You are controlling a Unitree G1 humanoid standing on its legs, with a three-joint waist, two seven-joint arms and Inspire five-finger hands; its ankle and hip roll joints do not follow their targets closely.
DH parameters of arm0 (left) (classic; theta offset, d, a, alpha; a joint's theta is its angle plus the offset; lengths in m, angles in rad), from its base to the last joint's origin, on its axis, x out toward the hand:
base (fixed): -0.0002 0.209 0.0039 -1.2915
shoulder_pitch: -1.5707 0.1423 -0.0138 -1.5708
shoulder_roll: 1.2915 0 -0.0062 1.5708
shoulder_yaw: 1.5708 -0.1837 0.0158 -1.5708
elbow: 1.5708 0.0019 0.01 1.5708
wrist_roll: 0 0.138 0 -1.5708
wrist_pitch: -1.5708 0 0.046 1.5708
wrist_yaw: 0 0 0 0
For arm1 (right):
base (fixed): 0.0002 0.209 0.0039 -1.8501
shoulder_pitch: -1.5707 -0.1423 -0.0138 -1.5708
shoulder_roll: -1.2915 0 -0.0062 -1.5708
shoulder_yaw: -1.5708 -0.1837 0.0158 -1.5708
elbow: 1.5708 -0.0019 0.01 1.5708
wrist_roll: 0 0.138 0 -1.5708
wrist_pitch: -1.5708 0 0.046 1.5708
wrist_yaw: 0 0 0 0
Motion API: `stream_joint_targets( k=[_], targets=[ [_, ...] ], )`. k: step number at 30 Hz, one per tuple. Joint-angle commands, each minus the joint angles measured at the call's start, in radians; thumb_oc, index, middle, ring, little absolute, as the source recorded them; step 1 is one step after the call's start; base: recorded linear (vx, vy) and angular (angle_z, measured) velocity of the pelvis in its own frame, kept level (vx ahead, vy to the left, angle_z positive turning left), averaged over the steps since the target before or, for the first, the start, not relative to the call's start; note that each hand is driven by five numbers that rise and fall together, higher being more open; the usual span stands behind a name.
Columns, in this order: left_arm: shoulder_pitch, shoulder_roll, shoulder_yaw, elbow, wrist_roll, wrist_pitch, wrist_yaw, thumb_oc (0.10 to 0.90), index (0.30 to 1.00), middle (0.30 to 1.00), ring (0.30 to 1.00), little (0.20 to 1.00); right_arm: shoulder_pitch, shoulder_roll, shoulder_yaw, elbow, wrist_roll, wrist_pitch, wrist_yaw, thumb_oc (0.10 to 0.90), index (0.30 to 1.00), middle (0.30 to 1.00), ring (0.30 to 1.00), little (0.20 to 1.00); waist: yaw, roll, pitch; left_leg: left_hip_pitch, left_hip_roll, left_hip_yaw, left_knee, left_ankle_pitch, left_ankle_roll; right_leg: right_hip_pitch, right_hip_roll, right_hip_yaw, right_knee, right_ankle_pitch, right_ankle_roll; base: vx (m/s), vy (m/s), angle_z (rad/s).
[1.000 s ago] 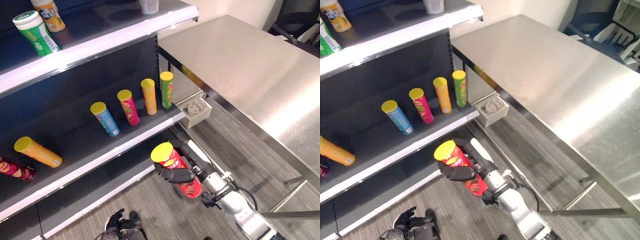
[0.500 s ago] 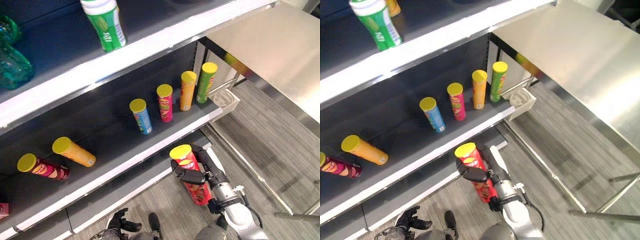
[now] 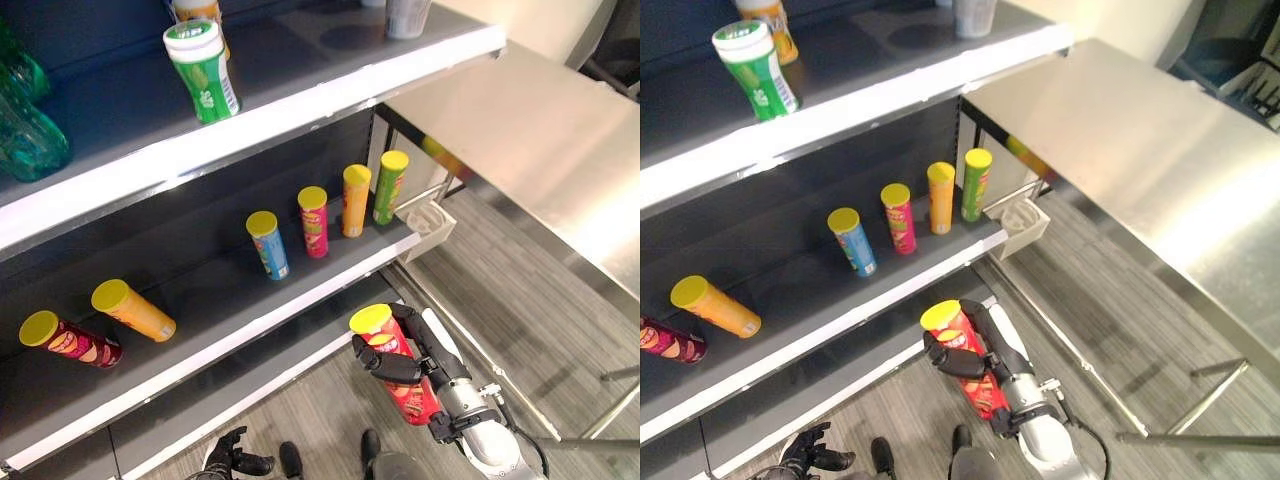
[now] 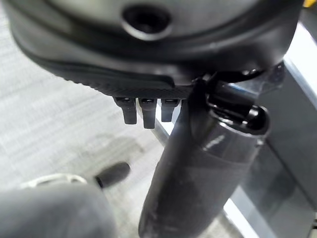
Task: Put the goods on the table back onto the shelves and tidy them up.
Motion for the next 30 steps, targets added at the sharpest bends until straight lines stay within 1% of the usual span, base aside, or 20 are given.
stream_joint_targets(
  k=[1,4,5,8,9,10,12,14,15,17,18,19,21,23,24,25,26,27,29,30],
  targets=[
    [0.024,-0.006,-0.02,0.017,0.008,-0.026,-0.001,0.8,0.9,0.9,0.9,0.9,-0.085,0.01,-0.037,-0.144,0.061,-0.133,0.004,0.4,0.3,0.3,0.3,0.3,0.016,-0.047,-0.004,-0.002,-0.108,0.052,0.033,-0.106,0.03,0.009,-0.021,0.014,-0.04,0.025,0.065,-0.14,-0.029,0.15],
    [0.02,-0.014,0.01,0.03,-0.047,-0.021,0.004,0.8,0.9,0.9,0.9,0.9,-0.113,-0.011,-0.035,-0.149,0.038,-0.143,-0.019,0.4,0.3,0.3,0.3,0.3,0.021,-0.049,0.011,-0.048,-0.093,0.072,0.119,-0.134,0.014,0.0,-0.052,-0.005,-0.051,0.038,0.065,-0.17,0.021,0.37],
    [0.02,-0.015,0.014,0.03,-0.058,-0.021,0.006,0.8,0.9,0.9,0.9,0.9,-0.123,-0.009,-0.027,-0.147,0.039,-0.143,-0.02,0.4,0.3,0.3,0.3,0.3,0.021,-0.05,0.017,-0.046,-0.079,0.081,0.155,-0.161,0.007,-0.003,-0.066,-0.012,-0.044,0.041,0.065,-0.14,0.069,0.35],
    [0.016,-0.019,0.017,0.05,-0.032,-0.016,0.013,0.8,0.9,0.9,0.9,0.9,-0.137,-0.004,-0.015,-0.147,0.045,-0.145,-0.016,0.4,0.3,0.3,0.3,0.3,0.013,-0.049,0.006,-0.01,-0.03,0.101,0.194,-0.187,-0.008,-0.023,-0.097,-0.035,-0.038,0.053,0.067,-0.11,0.121,0.23],
    [0.008,-0.025,0.016,0.067,-0.018,-0.009,0.024,0.8,0.9,0.9,0.9,0.9,-0.136,-0.004,-0.012,-0.149,0.045,-0.149,-0.019,0.4,0.3,0.3,0.3,0.3,-0.001,-0.036,-0.005,0.024,0.028,0.12,0.2,-0.176,-0.026,-0.039,-0.124,-0.059,-0.031,0.054,0.069,-0.1,0.144,0.31],
    [0.008,-0.025,0.017,0.067,-0.018,-0.009,0.024,0.8,0.9,0.9,0.9,0.9,-0.137,-0.005,-0.012,-0.149,0.045,-0.15,-0.02,0.4,0.3,0.3,0.3,0.3,-0.003,-0.035,-0.005,0.024,0.029,0.118,0.2,-0.176,-0.027,-0.039,-0.124,-0.06,-0.031,0.053,0.069,-0.1,0.174,0.5],
    [0.001,-0.031,0.004,0.068,-0.004,0.001,0.025,0.8,0.9,0.9,0.9,0.9,-0.13,-0.002,-0.008,-0.146,0.038,-0.145,-0.022,0.4,0.3,0.3,0.3,0.3,-0.017,-0.012,-0.013,0.052,0.092,0.11,0.192,-0.127,-0.052,-0.055,-0.143,-0.076,-0.005,0.037,0.066,-0.06,0.191,0.64],
    [0.0,-0.03,-0.021,0.049,0.018,0.004,0.023,0.8,0.9,0.9,0.9,0.9,-0.122,-0.007,-0.014,-0.145,0.036,-0.143,-0.024,0.4,0.3,0.3,0.3,0.3,-0.028,0.011,-0.01,0.065,0.131,0.057,0.196,-0.082,-0.076,-0.074,-0.164,-0.076,0.038,0.023,0.066,-0.13,0.368,0.71],
    [-0.007,-0.029,-0.05,0.023,0.027,0.005,0.018,0.8,0.9,0.9,0.9,0.9,-0.116,-0.009,-0.019,-0.144,0.041,-0.137,-0.023,0.4,0.3,0.3,0.3,0.3,-0.041,0.027,-0.001,0.076,0.143,-0.007,0.211,-0.072,-0.089,-0.095,-0.184,-0.066,0.076,0.017,0.072,-0.19,0.475,0.64],
    [-0.017,-0.03,-0.088,-0.004,0.041,0.003,0.014,0.8,0.9,0.9,0.9,0.9,-0.119,-0.005,-0.024,-0.148,0.042,-0.134,-0.027,0.4,0.3,0.3,0.3,0.3,-0.061,0.041,0.013,0.094,0.125,-0.053,0.196,-0.136,-0.086,-0.13,-0.21,-0.05,0.111,0.028,0.085,-0.18,0.391,0.37],
    [-0.017,-0.031,-0.088,-0.004,0.041,0.003,0.014,0.8,0.9,0.9,0.9,0.9,-0.119,-0.005,-0.024,-0.148,0.042,-0.134,-0.027,0.4,0.3,0.3,0.3,0.3,-0.061,0.041,0.013,0.093,0.124,-0.053,0.198,-0.137,-0.086,-0.131,-0.211,-0.05,0.113,0.027,0.086,-0.25,0.459,0.52],
    [-0.043,-0.029,-0.122,-0.021,0.047,-0.002,0.011,0.8,0.9,0.9,0.9,0.9,-0.127,0.004,-0.037,-0.157,0.035,-0.131,-0.04,0.4,0.3,0.3,0.3,0.3,-0.083,0.04,0.026,0.126,0.09,-0.023,0.135,-0.208,-0.076,-0.174,-0.25,-0.026,0.137,0.063,0.109,-0.28,0.494,0.46],
    [-0.068,-0.023,-0.146,-0.029,0.06,-0.013,0.013,0.8,0.9,0.9,0.9,0.9,-0.14,0.018,-0.042,-0.17,-0.015,-0.131,-0.082,0.4,0.3,0.3,0.3,0.3,-0.095,0.031,0.054,0.144,0.038,-0.009,0.064,-0.219,-0.056,-0.224,-0.292,0.009,0.13,0.135,0.151,-0.34,0.559,0.21],
    [-0.075,-0.021,-0.16,-0.024,0.075,-0.02,0.018,0.8,0.9,0.9,0.9,0.9,-0.14,0.036,-0.045,-0.18,-0.077,-0.123,-0.126,0.4,0.3,0.3,0.3,0.3,-0.104,0.018,0.068,0.167,-0.023,0.016,0.004,-0.231,-0.042,-0.245,-0.344,0.033,0.079,0.288,0.197,-0.24,0.402,-0.22],
    [-0.075,-0.02,-0.162,-0.023,0.075,-0.022,0.022,0.8,0.9,0.9,0.9,0.9,-0.14,0.05,-0.039,-0.179,-0.08,-0.126,-0.139,0.4,0.3,0.3,0.3,0.3,-0.103,0.012,0.071,0.157,-0.04,0.016,0.004,-0.234,-0.036,-0.248,-0.358,0.035,0.042,0.311,0.205,-0.13,0.23,-0.15],
    [-0.074,-0.02,-0.162,-0.023,0.075,-0.022,0.022,0.8,0.9,0.9,0.9,0.9,-0.14,0.05,-0.038,-0.178,-0.081,-0.127,-0.14,0.4,0.3,0.3,0.3,0.3,-0.101,0.014,0.072,0.16,-0.039,0.018,0.004,-0.237,-0.035,-0.243,-0.356,0.034,0.037,0.313,0.206,-0.31,0.348,-0.11],
    [-0.07,-0.019,-0.147,-0.022,0.04,-0.028,0.044,0.8,0.9,0.9,0.9,0.9,-0.152,0.121,-0.002,-0.119,-0.034,-0.125,-0.171,0.4,0.3,0.3,0.3,0.3,-0.095,0.013,0.102,0.128,-0.065,0.025,0.004,-0.232,-0.017,-0.262,-0.362,0.048,-0.027,0.362,0.21,-0.26,0.269,-0.27],
    [-0.071,-0.019,-0.146,-0.022,0.04,-0.027,0.044,0.8,0.9,0.9,0.9,0.9,-0.154,0.121,-0.001,-0.118,-0.034,-0.126,-0.171,0.4,0.3,0.3,0.3,0.3,-0.096,0.009,0.101,0.125,-0.068,0.024,0.004,-0.229,-0.016,-0.265,-0.365,0.05,-0.027,0.364,0.21,-0.34,0.372,-0.36],
    [-0.044,-0.026,-0.109,0.001,0.013,-0.023,0.058,0.8,0.9,0.9,0.9,0.9,-0.166,0.151,0.02,-0.065,0.009,-0.128,-0.187,0.4,0.3,0.3,0.3,0.3,-0.052,0.028,0.097,0.109,-0.08,0.045,0.004,-0.221,0.0,-0.217,-0.314,0.044,0.006,0.249,0.177,-0.12,0.275,-0.4],
    [-0.024,-0.03,-0.103,0.007,0.007,-0.025,0.058,0.8,0.9,0.9,0.9,0.9,-0.172,0.155,0.035,-0.054,0.009,-0.134,-0.194,0.4,0.3,0.3,0.3,0.3,-0.034,0.029,0.092,0.105,-0.085,0.05,0.004,-0.221,0.005,-0.195,-0.295,0.028,0.013,0.234,0.173,-0.08,0.228,-0.37]
  ],
)
